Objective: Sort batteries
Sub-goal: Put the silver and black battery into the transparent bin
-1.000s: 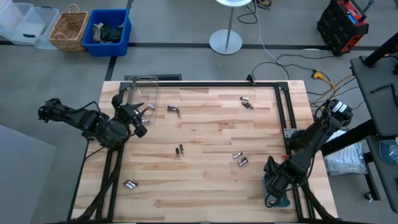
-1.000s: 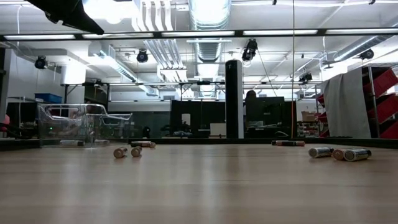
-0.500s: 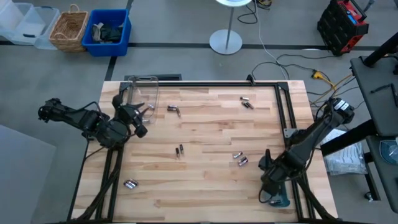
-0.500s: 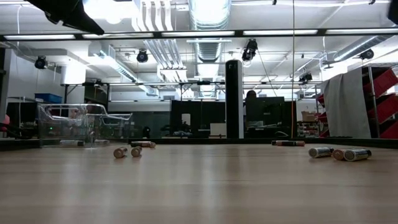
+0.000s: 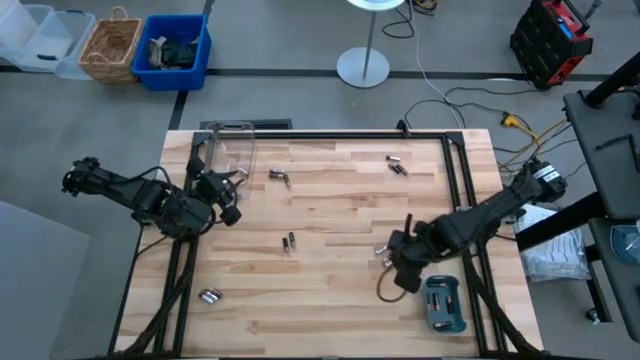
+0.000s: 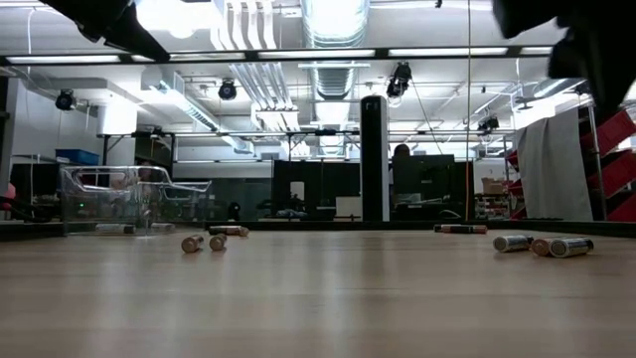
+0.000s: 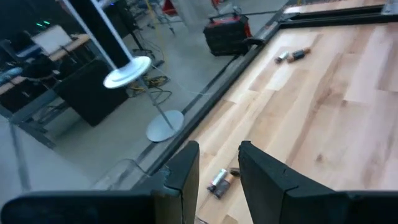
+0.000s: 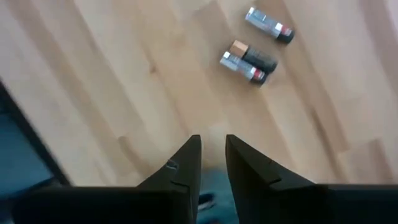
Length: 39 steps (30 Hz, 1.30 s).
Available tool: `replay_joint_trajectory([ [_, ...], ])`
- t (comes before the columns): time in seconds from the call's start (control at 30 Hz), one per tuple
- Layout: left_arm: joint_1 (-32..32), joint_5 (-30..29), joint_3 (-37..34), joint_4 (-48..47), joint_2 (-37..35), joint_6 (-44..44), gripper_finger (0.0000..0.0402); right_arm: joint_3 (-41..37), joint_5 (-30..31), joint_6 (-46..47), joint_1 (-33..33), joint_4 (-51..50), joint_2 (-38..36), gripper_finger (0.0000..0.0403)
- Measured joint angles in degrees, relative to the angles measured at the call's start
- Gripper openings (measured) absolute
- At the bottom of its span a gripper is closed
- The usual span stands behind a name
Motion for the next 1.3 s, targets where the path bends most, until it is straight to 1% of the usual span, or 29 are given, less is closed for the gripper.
replay_joint_trajectory([
  [0.13,-0.02,1.72,0.01,-0.02,0.46,-0.75,0.0094,0.15,0.21,-4.66,-4.51,0.01,2.71,0.0078],
  [0.33,-0.02,3.19,-0.01,-0.20,0.93,-2.01,0.0094,0.00,1.20,-4.28,-10.88,0.16,8.17,0.0113],
  [0.4,-0.02,3.25,0.02,-0.20,1.17,-2.10,0.0094,0.18,1.22,-3.57,-12.43,0.23,10.46,0.0126],
  [0.5,-0.02,3.26,0.02,-0.17,1.63,-2.26,0.0094,0.31,1.26,-2.51,-13.81,2.99,13.59,0.0150],
  [0.63,-0.02,3.28,0.02,-0.18,2.10,-2.26,0.0094,0.33,1.29,-1.36,-14.53,6.23,17.01,0.0190],
  [0.73,-0.02,3.30,0.02,-0.18,2.30,-2.26,0.0094,0.33,1.29,0.40,-14.50,6.87,18.47,0.0221],
  [1.0,-0.02,3.28,0.00,-0.22,2.38,-2.05,0.0094,0.32,1.66,4.29,-14.24,7.77,19.14,0.0296],
  [1.13,-0.02,3.28,0.01,-0.22,2.36,-2.05,0.0094,-0.33,1.73,5.36,-14.24,8.99,20.18,0.0320],
  [1.3,-0.02,3.28,0.00,-0.31,2.47,-2.02,0.0094,-1.54,1.83,6.78,-14.24,10.76,20.40,0.0333],
])
